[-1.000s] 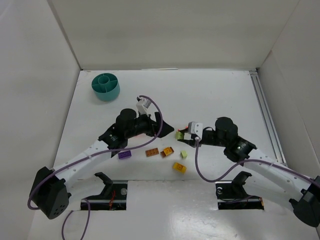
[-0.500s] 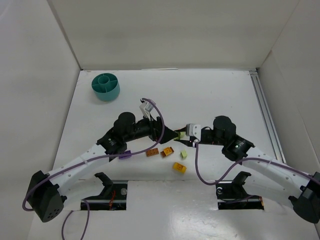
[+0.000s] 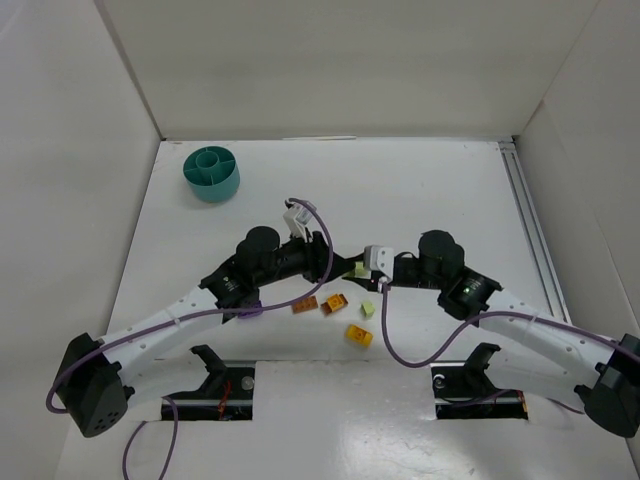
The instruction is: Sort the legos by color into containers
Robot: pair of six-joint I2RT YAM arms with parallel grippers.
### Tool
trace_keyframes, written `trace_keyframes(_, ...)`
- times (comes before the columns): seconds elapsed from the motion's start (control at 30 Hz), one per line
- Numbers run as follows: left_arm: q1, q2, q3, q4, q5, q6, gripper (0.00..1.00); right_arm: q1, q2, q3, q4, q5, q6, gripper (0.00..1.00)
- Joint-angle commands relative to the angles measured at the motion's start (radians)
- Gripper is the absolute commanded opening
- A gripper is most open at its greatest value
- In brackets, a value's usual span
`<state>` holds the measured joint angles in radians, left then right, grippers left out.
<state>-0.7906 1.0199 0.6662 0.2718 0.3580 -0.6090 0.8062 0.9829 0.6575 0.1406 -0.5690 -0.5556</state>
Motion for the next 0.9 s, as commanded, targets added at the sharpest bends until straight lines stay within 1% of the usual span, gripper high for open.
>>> trace_keyframes(0.0, 0.005, -0.001, 0.036, 0.003, -0.077, -0.003, 0.33, 0.027, -0.012, 0.054, 0.071, -0.025, 0.005, 0.29)
trace_keyframes(0.13, 0.005, -0.001, 0.036, 0.012, -0.048, -0.003, 0.23, 0.036, -0.003, 0.054, 0.071, 0.043, 0.014, 0.3)
trace_keyframes(0.17, 0.005, 0.008, 0.036, 0.012, -0.034, -0.003, 0.17, 0.036, -0.003, 0.065, 0.071, 0.066, 0.026, 0.31)
trace_keyframes(0.2, 0.005, 0.008, 0.036, 0.012, -0.034, -0.003, 0.13, 0.036, -0.003, 0.065, 0.071, 0.12, 0.036, 0.31)
trace_keyframes(0.23, 0.005, 0.008, 0.036, 0.012, -0.034, -0.003, 0.08, 0.036, 0.006, 0.079, 0.071, 0.147, 0.049, 0.34)
trace_keyframes(0.3, 0.005, 0.008, 0.036, 0.012, -0.043, -0.003, 0.0, 0.036, 0.017, 0.089, 0.08, 0.216, 0.059, 0.34)
trace_keyframes(0.37, 0.005, -0.001, 0.036, 0.012, -0.044, -0.003, 0.0, 0.036, 0.028, 0.102, 0.08, 0.244, 0.059, 0.36)
trace_keyframes(0.47, 0.005, -0.011, 0.045, -0.009, -0.091, -0.012, 0.0, 0.036, 0.037, 0.126, 0.08, 0.264, 0.059, 0.46)
trace_keyframes(0.5, 0.005, -0.023, 0.065, -0.025, -0.114, -0.012, 0.0, 0.036, 0.048, 0.137, 0.08, 0.264, 0.059, 0.55)
trace_keyframes(0.53, 0.005, -0.023, 0.079, -0.063, -0.172, -0.012, 0.0, 0.036, 0.057, 0.137, 0.08, 0.255, 0.068, 0.59)
trace_keyframes(0.6, 0.005, -0.014, 0.128, -0.107, -0.237, -0.012, 0.0, 0.036, 0.057, 0.149, 0.071, 0.255, 0.068, 0.67)
trace_keyframes(0.63, 0.005, -0.004, 0.147, -0.155, -0.267, -0.012, 0.0, 0.036, 0.066, 0.159, 0.071, 0.255, 0.077, 0.77)
trace_keyframes(0.67, 0.005, 0.006, 0.165, -0.178, -0.321, -0.012, 0.0, 0.036, 0.066, 0.159, 0.06, 0.274, 0.077, 0.78)
trace_keyframes(0.7, 0.017, 0.017, 0.183, -0.198, -0.335, -0.012, 0.0, 0.036, 0.075, 0.171, 0.044, 0.287, 0.077, 0.8)
trace_keyframes(0.73, 0.031, 0.041, 0.214, -0.224, -0.335, -0.012, 0.0, 0.036, 0.086, 0.189, 0.034, 0.305, 0.077, 0.92)
trace_keyframes(0.77, 0.068, 0.055, 0.229, -0.233, -0.324, -0.002, 0.0, 0.036, 0.086, 0.198, 0.034, 0.331, 0.077, 1.0)
trace_keyframes(0.87, 0.131, 0.117, 0.312, -0.296, -0.324, -0.001, 0.0, 0.036, 0.108, 0.255, -0.024, 0.397, 0.077, 1.0)
